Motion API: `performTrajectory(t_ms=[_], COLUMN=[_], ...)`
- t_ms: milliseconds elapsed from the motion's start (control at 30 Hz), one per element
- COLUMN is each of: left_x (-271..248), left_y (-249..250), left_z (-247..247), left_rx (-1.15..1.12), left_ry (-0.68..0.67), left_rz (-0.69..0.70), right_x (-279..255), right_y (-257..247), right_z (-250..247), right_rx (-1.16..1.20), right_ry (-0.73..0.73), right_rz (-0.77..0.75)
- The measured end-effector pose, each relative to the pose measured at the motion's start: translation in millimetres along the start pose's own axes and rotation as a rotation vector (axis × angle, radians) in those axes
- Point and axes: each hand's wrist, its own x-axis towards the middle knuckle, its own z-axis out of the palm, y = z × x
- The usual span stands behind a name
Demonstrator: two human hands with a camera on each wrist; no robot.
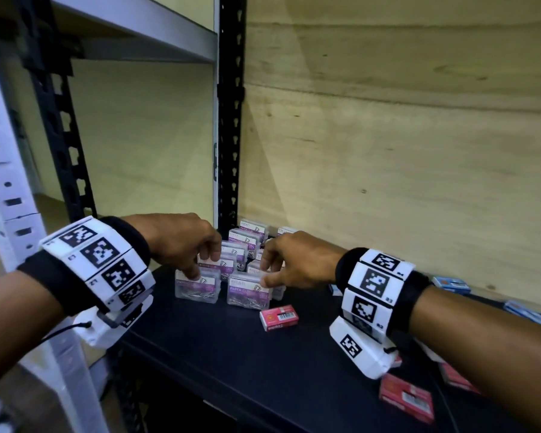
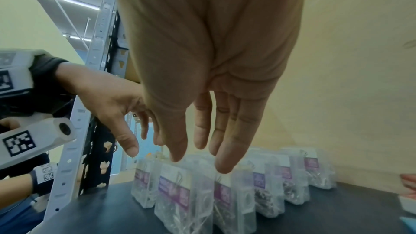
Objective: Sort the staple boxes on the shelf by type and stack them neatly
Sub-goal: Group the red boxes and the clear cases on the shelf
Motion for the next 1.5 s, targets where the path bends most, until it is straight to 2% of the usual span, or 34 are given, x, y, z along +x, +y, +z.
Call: performTrajectory(t_ms=[100,167,233,333,467,700,967,1233,1500], left_x=[-6.3,-7.8,-5.9,-1.1,1.9,4.8,8.6,18.9,38.4], left_y=[23.8,44.8,65.7,91.7,110.9,126.1,138.8,153.0,162.2], left_z=[-6.2,-4.8,1.3,13.6,27.0,37.5,38.4,41.8,37.0], left_rx=[0.048,0.055,0.069,0.125,0.197,0.314,0.347,0.278,0.223], left_ry=[0.051,0.031,-0.013,-0.068,-0.114,-0.151,-0.155,-0.136,-0.116], left_rz=[0.085,0.147,0.201,0.251,0.246,0.208,0.256,0.334,0.293], right_x=[-14.2,-25.4,-36.8,-52.8,-70.1,-92.0,-100.0,-106.3,-106.0], right_y=[9.7,19.8,32.4,51.7,73.9,81.9,79.4,87.3,100.2], right_z=[-10.4,-16.5,-21.2,-21.4,-11.6,0.6,4.3,3.2,-10.4], right_rx=[-0.002,-0.018,-0.042,-0.107,-0.188,-0.130,-0.121,-0.113,-0.101], right_ry=[0.039,0.024,-0.031,-0.197,-0.349,-0.424,-0.425,-0.412,-0.305], right_rz=[0.018,0.055,0.107,0.223,0.348,0.385,0.335,0.314,0.282])
